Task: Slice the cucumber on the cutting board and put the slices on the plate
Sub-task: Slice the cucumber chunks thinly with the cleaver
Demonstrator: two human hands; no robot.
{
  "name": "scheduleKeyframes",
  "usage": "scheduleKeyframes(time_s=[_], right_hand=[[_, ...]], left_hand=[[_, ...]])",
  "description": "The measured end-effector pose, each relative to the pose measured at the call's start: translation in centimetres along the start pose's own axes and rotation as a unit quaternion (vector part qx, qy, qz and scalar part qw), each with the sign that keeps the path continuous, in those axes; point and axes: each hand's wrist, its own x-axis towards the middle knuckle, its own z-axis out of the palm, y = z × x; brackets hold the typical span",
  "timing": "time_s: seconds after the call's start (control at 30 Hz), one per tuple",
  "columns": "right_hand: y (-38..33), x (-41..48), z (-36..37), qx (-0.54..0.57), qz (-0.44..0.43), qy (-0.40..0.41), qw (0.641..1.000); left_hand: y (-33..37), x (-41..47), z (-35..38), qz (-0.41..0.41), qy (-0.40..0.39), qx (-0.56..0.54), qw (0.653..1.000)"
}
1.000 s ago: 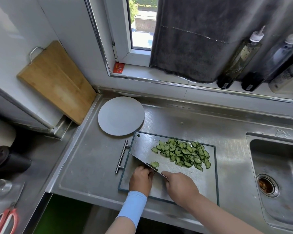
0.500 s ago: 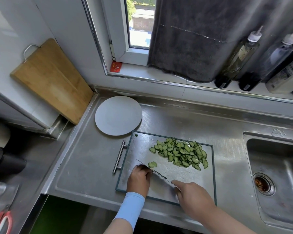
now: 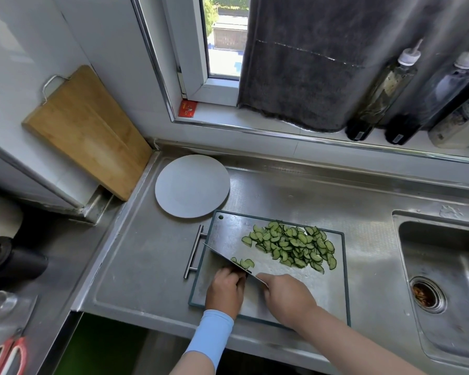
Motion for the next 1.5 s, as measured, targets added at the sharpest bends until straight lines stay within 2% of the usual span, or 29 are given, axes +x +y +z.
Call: scheduleKeyframes(time_s=[0.53, 1.03, 1.5], right_hand=[[3.4, -4.5, 0.0, -0.015, 0.014, 0.013, 1.0], [1.3, -2.4, 0.6, -0.018, -0.002, -0.023, 1.0], [0.7, -0.4, 0.7, -0.009, -0.002, 0.002, 1.0]], left_hand=[[0.3, 0.1, -0.3, -0.018, -0.021, -0.002, 1.0], [-0.4, -1.2, -0.8, -0.025, 0.019, -0.008, 0.999], [-0.6, -1.5, -0.5, -0.019, 0.034, -0.035, 0.999]])
